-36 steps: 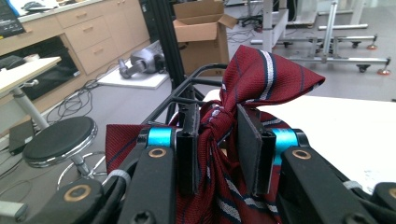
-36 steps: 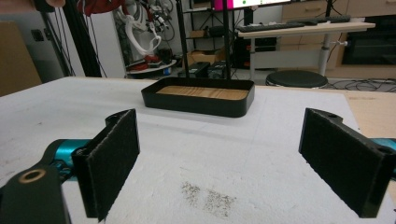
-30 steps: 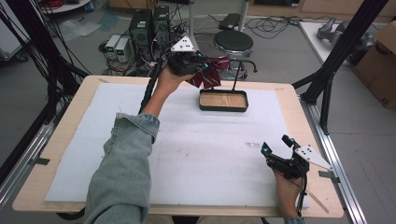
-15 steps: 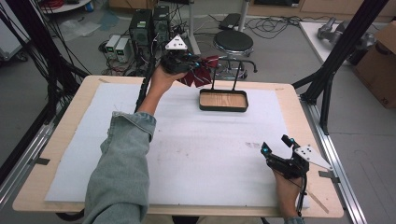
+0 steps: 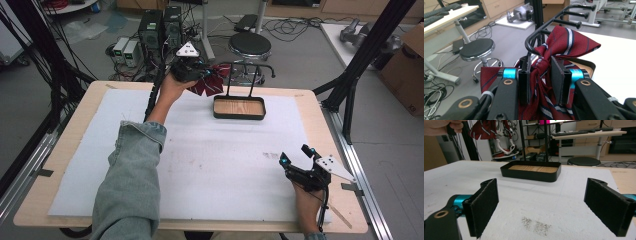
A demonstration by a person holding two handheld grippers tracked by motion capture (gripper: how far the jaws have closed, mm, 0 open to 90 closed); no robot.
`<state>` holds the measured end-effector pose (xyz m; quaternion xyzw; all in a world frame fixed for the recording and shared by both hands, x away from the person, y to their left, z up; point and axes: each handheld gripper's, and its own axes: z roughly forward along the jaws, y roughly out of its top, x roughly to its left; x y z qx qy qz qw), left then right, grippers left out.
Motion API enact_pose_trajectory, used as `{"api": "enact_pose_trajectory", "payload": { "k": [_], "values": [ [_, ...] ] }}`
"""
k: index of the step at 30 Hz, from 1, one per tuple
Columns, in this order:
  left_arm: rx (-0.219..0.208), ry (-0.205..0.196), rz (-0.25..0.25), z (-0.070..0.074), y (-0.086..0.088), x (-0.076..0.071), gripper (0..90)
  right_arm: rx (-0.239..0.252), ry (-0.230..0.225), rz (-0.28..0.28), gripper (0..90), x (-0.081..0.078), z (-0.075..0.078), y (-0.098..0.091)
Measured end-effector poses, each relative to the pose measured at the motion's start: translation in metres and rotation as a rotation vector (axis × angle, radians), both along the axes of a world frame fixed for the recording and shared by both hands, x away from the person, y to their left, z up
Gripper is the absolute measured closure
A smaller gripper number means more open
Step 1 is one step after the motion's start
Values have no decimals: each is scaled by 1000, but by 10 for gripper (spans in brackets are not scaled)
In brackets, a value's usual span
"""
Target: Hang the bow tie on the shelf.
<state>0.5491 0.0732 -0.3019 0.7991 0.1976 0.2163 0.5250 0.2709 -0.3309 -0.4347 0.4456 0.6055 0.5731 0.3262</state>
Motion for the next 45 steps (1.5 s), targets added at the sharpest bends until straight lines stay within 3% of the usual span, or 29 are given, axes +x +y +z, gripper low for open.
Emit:
{"api": "enact_pose_trajectory", "payload": {
  "k": [7,12,18,23,27,32,39,45],
  "values": [
    [-7,12,-30,-10,1,-4,701,-2,2,-1,113,0,0,0],
    [-57,8,-42,-16,3,-7,701,-3,2,-2,114,0,0,0],
    [-64,13,-43,-21,6,-6,701,-1,3,2,113,1,0,1],
    [-35,38,-28,-29,7,-2,701,-3,6,2,114,1,-1,0],
    [-9,36,-25,-36,1,0,701,-3,7,2,114,1,-1,0],
    [40,-6,-9,-44,-14,-1,700,1,11,3,114,1,-1,0],
    [25,-53,11,-54,-28,0,695,3,12,5,114,1,-1,0],
    [1,-68,27,-58,-33,1,687,5,15,7,114,2,-1,0]
  ]
}}
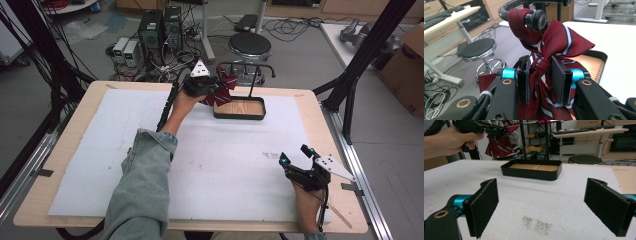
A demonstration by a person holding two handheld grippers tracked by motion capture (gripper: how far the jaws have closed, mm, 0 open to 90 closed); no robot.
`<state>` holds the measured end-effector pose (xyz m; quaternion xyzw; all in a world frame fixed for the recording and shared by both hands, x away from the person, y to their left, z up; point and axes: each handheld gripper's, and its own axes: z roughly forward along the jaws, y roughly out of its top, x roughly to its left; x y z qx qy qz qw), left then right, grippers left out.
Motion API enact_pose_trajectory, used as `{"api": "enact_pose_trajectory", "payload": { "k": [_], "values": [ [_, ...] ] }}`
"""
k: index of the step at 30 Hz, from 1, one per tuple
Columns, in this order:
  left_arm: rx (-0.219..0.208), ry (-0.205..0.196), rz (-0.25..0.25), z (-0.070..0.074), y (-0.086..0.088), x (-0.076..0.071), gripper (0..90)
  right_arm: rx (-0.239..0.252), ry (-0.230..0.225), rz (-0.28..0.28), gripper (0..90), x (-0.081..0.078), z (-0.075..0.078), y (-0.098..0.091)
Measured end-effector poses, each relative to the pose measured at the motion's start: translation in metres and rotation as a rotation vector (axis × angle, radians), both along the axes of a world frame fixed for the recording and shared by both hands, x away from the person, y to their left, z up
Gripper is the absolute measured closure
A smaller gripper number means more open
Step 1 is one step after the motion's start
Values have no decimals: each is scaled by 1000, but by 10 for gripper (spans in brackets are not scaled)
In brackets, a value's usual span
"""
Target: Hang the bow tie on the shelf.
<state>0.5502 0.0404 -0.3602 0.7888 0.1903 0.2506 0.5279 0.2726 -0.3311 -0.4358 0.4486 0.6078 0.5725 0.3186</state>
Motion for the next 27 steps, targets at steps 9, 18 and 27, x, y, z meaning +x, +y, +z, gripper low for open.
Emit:
{"api": "enact_pose_trajectory", "payload": {
  "k": [9,18,27],
  "values": [
    [-1,7,8,-1,2,1,637,-2,-2,1,114,0,0,0],
    [-15,6,5,4,5,-2,544,-4,-1,-1,114,0,0,0],
    [-50,16,29,14,26,-9,444,-4,1,-2,113,0,0,1]
  ]
}}
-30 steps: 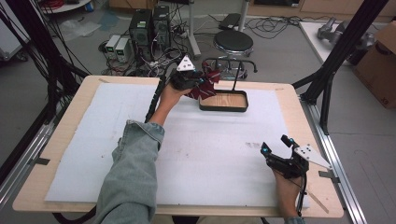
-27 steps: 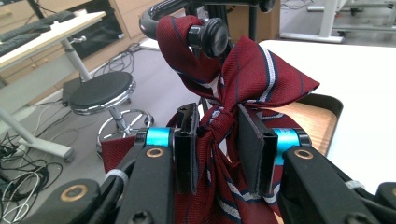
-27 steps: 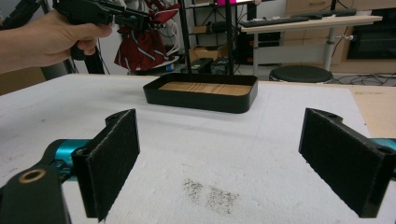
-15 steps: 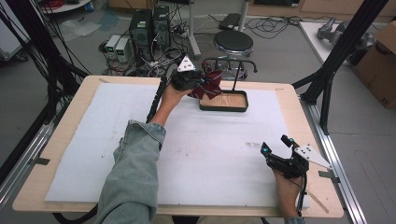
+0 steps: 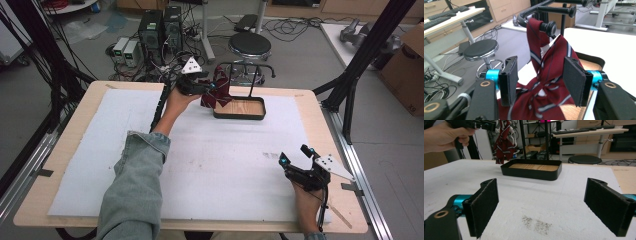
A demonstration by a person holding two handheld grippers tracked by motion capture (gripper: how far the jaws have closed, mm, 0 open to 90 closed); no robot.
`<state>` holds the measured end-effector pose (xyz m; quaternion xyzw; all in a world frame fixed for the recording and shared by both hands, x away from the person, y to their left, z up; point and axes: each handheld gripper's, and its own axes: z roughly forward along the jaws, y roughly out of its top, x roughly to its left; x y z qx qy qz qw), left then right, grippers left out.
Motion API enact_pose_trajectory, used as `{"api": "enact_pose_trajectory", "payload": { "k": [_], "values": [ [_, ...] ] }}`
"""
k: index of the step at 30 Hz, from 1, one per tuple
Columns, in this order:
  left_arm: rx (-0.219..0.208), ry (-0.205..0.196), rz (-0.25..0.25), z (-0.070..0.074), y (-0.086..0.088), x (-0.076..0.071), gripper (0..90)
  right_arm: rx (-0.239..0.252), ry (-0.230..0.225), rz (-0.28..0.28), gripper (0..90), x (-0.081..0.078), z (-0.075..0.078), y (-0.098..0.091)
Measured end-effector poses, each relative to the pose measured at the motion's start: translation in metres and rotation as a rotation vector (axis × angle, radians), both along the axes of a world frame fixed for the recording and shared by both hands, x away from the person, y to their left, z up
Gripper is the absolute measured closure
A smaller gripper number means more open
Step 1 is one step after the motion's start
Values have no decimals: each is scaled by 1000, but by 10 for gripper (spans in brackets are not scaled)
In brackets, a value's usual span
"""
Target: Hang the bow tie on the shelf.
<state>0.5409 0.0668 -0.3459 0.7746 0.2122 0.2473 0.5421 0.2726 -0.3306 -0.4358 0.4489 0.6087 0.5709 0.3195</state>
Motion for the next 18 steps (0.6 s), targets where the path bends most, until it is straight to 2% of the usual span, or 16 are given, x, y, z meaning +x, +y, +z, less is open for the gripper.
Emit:
{"api": "enact_pose_trajectory", "payload": {
  "k": [3,11,18],
  "values": [
    [-1,-3,7,3,9,-5,423,-1,-4,1,113,0,0,0],
    [-64,6,35,14,37,-20,359,0,0,-3,114,0,0,0],
    [-90,-15,69,27,68,-41,306,1,2,-9,113,1,-1,-1]
  ]
}}
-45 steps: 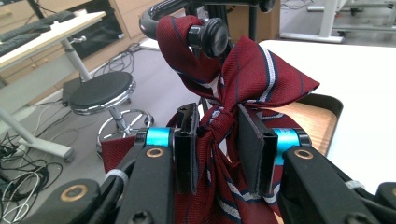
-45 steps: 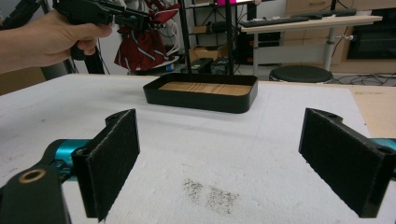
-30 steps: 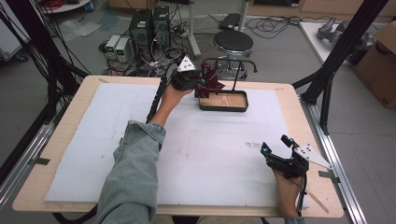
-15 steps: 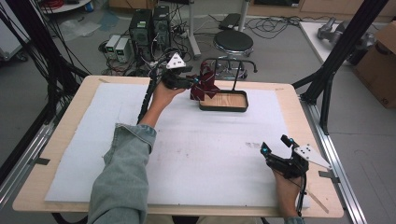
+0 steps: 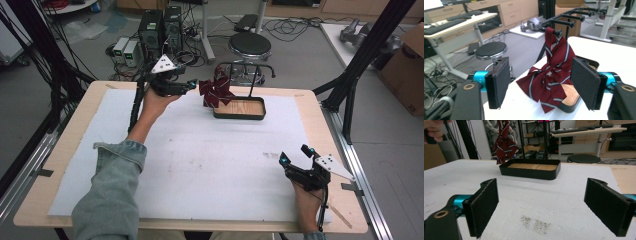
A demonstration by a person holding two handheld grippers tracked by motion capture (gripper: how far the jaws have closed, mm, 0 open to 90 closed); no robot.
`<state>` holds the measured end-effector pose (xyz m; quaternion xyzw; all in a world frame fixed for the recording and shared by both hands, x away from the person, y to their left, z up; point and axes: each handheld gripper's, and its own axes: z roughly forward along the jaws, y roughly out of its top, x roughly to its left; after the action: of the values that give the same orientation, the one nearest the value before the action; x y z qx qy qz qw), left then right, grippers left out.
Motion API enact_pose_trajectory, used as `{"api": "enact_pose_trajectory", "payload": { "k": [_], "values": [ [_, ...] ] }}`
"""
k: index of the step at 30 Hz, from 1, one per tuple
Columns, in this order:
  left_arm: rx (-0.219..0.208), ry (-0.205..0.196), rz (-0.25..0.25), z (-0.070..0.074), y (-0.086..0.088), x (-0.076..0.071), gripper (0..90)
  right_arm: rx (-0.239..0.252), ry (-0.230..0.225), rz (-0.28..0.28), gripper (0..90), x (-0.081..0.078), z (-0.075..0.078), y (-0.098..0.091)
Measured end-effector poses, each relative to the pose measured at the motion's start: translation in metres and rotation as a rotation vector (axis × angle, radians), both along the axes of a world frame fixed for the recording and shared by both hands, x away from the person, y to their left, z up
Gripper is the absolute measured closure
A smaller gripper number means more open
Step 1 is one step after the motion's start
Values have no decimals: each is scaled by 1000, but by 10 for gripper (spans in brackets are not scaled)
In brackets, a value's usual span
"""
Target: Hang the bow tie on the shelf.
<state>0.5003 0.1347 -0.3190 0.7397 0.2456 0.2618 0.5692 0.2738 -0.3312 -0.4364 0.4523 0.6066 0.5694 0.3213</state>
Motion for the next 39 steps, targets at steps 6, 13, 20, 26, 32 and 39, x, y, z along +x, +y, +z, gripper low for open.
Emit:
{"api": "enact_pose_trajectory", "payload": {
  "k": [6,13,20,26,32,39],
  "values": [
    [-25,-24,32,12,26,-23,291,-2,3,-4,113,0,0,0],
    [-34,-55,74,16,53,-55,280,-8,-2,-10,113,0,0,1],
    [-48,-74,107,14,78,-84,254,-8,4,-15,113,0,0,1],
    [-66,-84,160,10,98,-109,234,-6,4,-19,113,-1,0,1],
    [-86,-88,199,-4,117,-134,215,-7,5,-20,113,-1,0,1],
    [-88,-62,241,-27,133,-161,204,-6,8,-23,113,-1,0,1]
  ]
}}
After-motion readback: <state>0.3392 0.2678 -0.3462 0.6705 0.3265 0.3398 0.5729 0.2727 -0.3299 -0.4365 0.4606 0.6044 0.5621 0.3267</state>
